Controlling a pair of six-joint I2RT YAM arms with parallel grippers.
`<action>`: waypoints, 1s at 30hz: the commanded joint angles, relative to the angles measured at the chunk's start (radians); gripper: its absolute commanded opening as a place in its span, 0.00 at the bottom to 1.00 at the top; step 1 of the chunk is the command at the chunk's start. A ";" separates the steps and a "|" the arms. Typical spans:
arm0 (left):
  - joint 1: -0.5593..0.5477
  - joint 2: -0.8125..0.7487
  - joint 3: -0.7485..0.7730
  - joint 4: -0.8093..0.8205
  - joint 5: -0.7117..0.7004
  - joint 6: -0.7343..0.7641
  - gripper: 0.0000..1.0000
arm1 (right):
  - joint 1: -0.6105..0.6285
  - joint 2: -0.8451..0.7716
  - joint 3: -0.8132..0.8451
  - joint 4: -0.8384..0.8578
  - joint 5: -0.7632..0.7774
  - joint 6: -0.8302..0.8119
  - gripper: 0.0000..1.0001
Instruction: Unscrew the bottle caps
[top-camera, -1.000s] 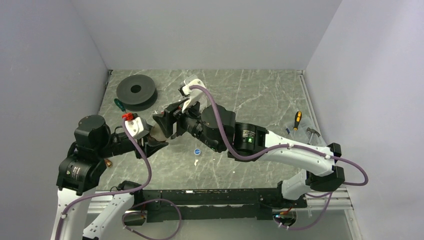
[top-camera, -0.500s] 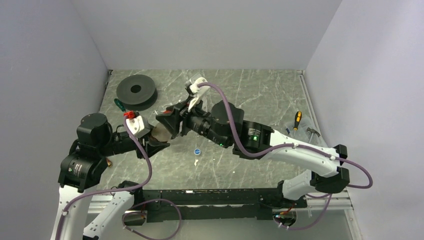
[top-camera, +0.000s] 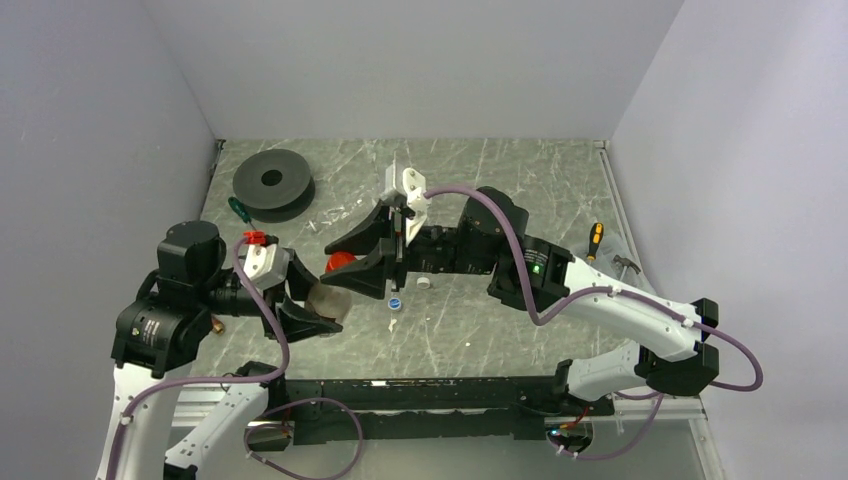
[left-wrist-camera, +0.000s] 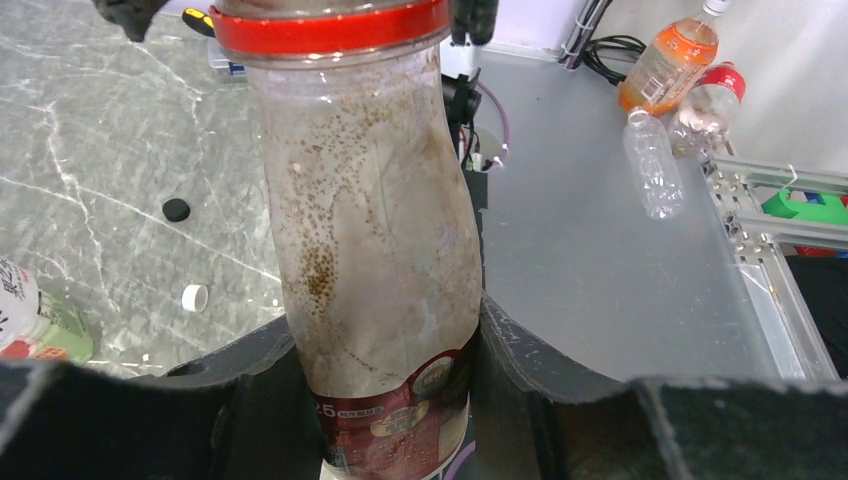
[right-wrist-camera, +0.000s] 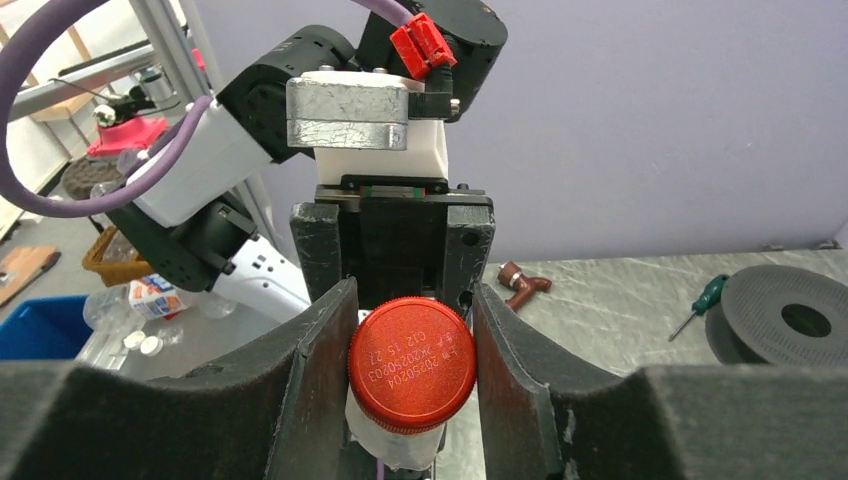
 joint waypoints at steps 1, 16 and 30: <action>0.004 0.002 0.018 0.008 0.046 0.027 0.17 | -0.010 -0.036 0.020 -0.008 -0.008 -0.038 0.40; 0.004 -0.088 -0.120 0.252 -0.542 0.034 0.15 | 0.027 0.017 0.133 -0.125 0.606 0.215 1.00; 0.004 -0.104 -0.136 0.261 -0.597 0.041 0.14 | 0.027 0.211 0.322 -0.296 0.725 0.275 0.75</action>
